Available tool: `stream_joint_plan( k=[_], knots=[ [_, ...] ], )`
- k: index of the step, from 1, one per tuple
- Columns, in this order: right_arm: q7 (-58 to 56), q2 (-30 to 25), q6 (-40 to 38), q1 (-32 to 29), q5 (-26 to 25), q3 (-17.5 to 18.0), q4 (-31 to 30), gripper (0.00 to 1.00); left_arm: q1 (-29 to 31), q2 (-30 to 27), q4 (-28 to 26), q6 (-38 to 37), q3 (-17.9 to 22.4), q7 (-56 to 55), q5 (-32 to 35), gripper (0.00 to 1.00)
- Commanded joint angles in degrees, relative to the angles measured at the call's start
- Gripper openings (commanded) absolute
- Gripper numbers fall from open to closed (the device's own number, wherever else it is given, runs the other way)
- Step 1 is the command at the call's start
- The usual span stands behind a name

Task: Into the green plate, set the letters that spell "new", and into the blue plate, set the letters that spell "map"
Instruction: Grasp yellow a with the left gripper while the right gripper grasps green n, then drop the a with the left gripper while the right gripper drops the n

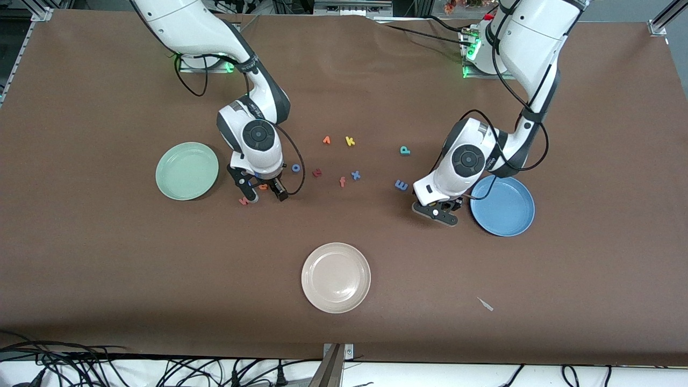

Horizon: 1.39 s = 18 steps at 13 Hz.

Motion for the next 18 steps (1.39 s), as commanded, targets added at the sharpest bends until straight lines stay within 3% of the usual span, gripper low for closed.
stream_joint_plan(
  k=[1, 4, 6, 7, 10, 14, 16, 18],
  knots=[
    [4.1, -0.7, 3.4, 0.9, -1.2, 0.0, -2.7, 0.89, -0.7, -1.2, -1.6, 0.7, 0.5, -1.4, 3.0, 0.67],
    [3.7, -0.6, 5.4, 1.0, -1.2, 0.1, -3.9, 0.34, -0.7, -0.7, -1.6, 0.7, 0.4, -2.7, 4.5, 0.67],
    [3.0, -1.0, 5.3, 1.0, -1.2, 0.0, -3.6, 0.15, -1.0, -0.5, -1.6, 0.7, 0.4, -2.7, 4.6, 0.61],
    [2.8, -1.2, 5.1, 0.9, -1.2, -0.1, -3.4, 0.12, -1.3, -0.2, -1.6, 0.7, 0.5, -2.8, 4.5, 0.57],
    [-2.9, -4.1, 4.8, 0.8, -1.2, -2.3, -3.1, 0.09, -1.6, 0.0, -1.6, 0.7, 0.5, -3.4, 4.6, 0.33],
    [-19.8, -11.1, -7.7, 0.4, -0.3, -8.1, -3.1, 0.09, -1.1, -0.1, -1.5, 0.3, 0.5, -3.2, 4.6, 0.05],
    [-29.5, -13.4, -12.5, 0.4, -0.3, -12.0, -4.0, 0.1, 0.5, -0.9, -0.1, -1.7, 0.7, -0.9, 4.6, 0.01],
    [-36.0, -15.5, -12.4, 0.4, -0.3, -15.1, -8.4, 0.1, 3.5, -1.5, 4.3, -12.2, 0.6, 7.1, 4.5, 0.01]
  ],
)
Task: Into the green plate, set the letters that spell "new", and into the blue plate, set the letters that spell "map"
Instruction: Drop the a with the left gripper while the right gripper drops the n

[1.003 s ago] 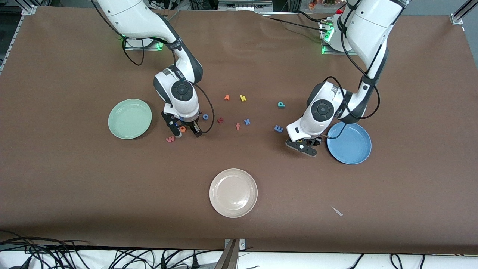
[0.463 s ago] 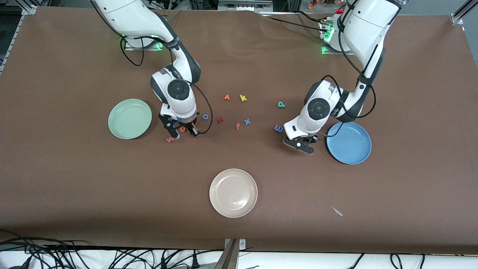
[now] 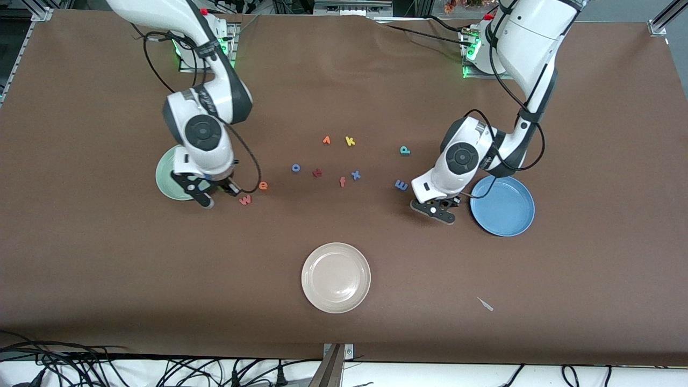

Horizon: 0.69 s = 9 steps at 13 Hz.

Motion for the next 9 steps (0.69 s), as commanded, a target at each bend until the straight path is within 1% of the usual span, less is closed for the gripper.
stream_joint_plan(
  k=[1, 2, 3, 4, 5, 6, 7, 8, 9],
  knots=[
    [-8.3, -4.0, 2.4, 0.1, 0.0, -4.0, -9.0, 0.1, 4.4, -1.3, 6.2, -13.2, -0.3, 10.3, 1.4, 0.01],
    [-11.7, -5.4, 7.2, 0.1, -0.1, -6.2, -13.8, 0.1, 6.2, -1.3, 9.0, -17.6, -0.3, 14.5, 1.3, 0.01],
    [-14.6, -5.8, 12.1, 0.1, 0.0, -8.2, -17.6, 0.11, 7.8, -0.8, 12.0, -22.3, -0.3, 19.6, 1.2, 0.01],
    [-15.4, -5.7, 14.5, 0.1, -0.1, -8.9, -20.0, 0.12, 9.4, -0.2, 13.2, -24.4, -0.3, 24.3, 1.2, 0.01],
    [-15.5, -5.6, 15.4, 0.1, -0.1, -8.9, -21.2, 0.22, 11.3, 0.1, 13.2, -24.5, -0.3, 27.8, 1.2, 0.02],
    [-15.5, -5.4, 15.3, 0.1, -0.1, -8.9, -21.2, 0.6, 12.3, 0.6, 13.2, -24.5, -0.3, 31.0, 1.6, 0.03],
    [-15.4, -5.5, 15.4, 0.1, 0.0, -8.9, -21.0, 1.0, 12.9, 1.1, 13.1, -24.5, -0.2, 33.8, 1.8, 0.13],
    [-15.5, -5.9, 15.2, 0.1, -0.1, -8.9, -20.7, 1.0, 13.8, 1.8, 13.1, -24.5, -0.2, 34.6, 1.9, 0.25],
    [-15.4, -6.3, 15.1, 0.1, -0.1, -8.9, -20.2, 1.0, 14.0, 2.3, 13.2, -24.5, -0.2, 35.0, 2.0, 0.88]
  ],
)
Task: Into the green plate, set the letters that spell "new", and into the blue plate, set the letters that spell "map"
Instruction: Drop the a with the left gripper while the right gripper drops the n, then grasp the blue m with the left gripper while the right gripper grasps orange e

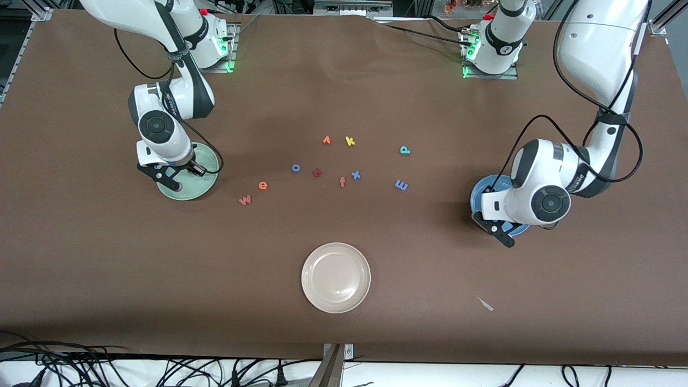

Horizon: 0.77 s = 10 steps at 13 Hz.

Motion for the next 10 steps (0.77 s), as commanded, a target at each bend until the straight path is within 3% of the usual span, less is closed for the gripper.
stream_joint_plan(
  k=[1, 4, 7, 9, 10],
  knots=[
    [-0.5, -3.2, -0.2, 0.3, -0.1, 0.5, 0.4, 1.0, 0.4, 1.6, 1.3, -0.8, -0.5, 2.1, 1.9, 1.0],
    [3.7, -2.3, -0.7, 0.6, 1.7, 3.7, 5.1, 1.0, -0.5, 1.3, 3.0, -1.9, -0.6, -5.0, -1.6, 1.0],
    [6.7, 0.6, -1.0, 0.7, 7.5, 8.5, 10.6, 1.0, -7.2, 1.4, 2.4, -1.9, -2.6, -41.9, -4.9, 1.0],
    [14.7, 3.8, -0.9, 0.7, 13.2, 11.0, 13.5, 1.0, -9.5, 1.4, 2.2, -0.1, -3.3, -54.7, -7.6, 1.0],
    [17.3, 5.1, -0.6, 0.9, 13.4, 12.4, 14.3, 1.0, -9.6, 1.3, 1.8, 1.1, -4.0, -59.0, -10.3, 1.0]
  ],
)
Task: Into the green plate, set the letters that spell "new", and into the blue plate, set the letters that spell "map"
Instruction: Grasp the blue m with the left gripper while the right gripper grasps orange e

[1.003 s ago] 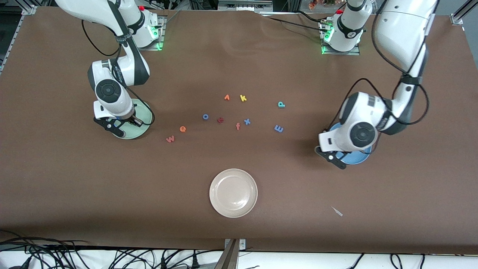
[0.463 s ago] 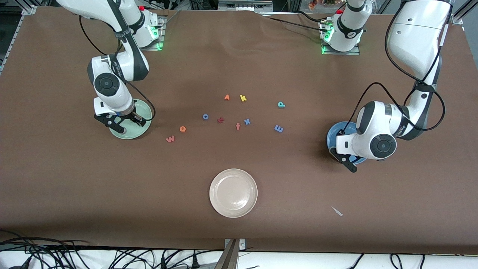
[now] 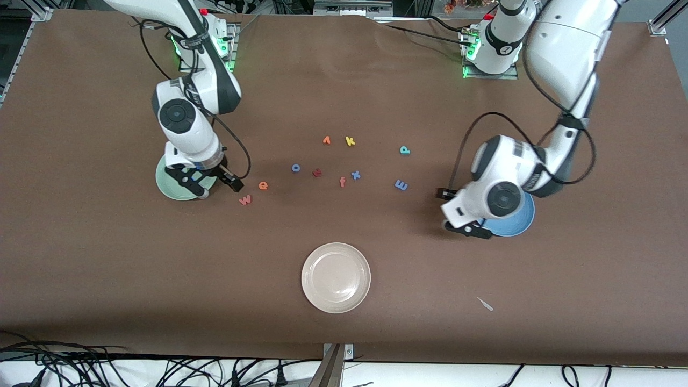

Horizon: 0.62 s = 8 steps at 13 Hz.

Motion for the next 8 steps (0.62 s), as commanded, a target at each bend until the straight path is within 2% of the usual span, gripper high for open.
stream_joint_plan(
  k=[1, 4, 6, 8],
  knots=[
    [7.2, 5.0, 0.0, 0.4, 2.2, 2.2, 4.0, 0.99, -0.4, -0.5, -1.2, 2.3, -1.5, -15.9, -4.3, 1.0],
    [15.3, 8.2, 5.7, 0.4, 2.7, 3.8, 4.0, 0.99, -0.9, -2.8, -7.3, 10.9, -5.2, -33.1, -3.6, 1.0],
    [17.2, 10.2, 8.8, 0.5, 2.7, 4.7, 3.9, 0.89, -3.2, -3.6, -11.3, 17.0, -5.2, -42.5, -3.4, 1.0],
    [18.8, 11.5, 11.8, 0.5, 2.7, 4.9, 3.5, 0.84, -5.5, -4.5, -14.6, 22.9, -5.2, -52.3, -3.3, 1.0]
  ],
)
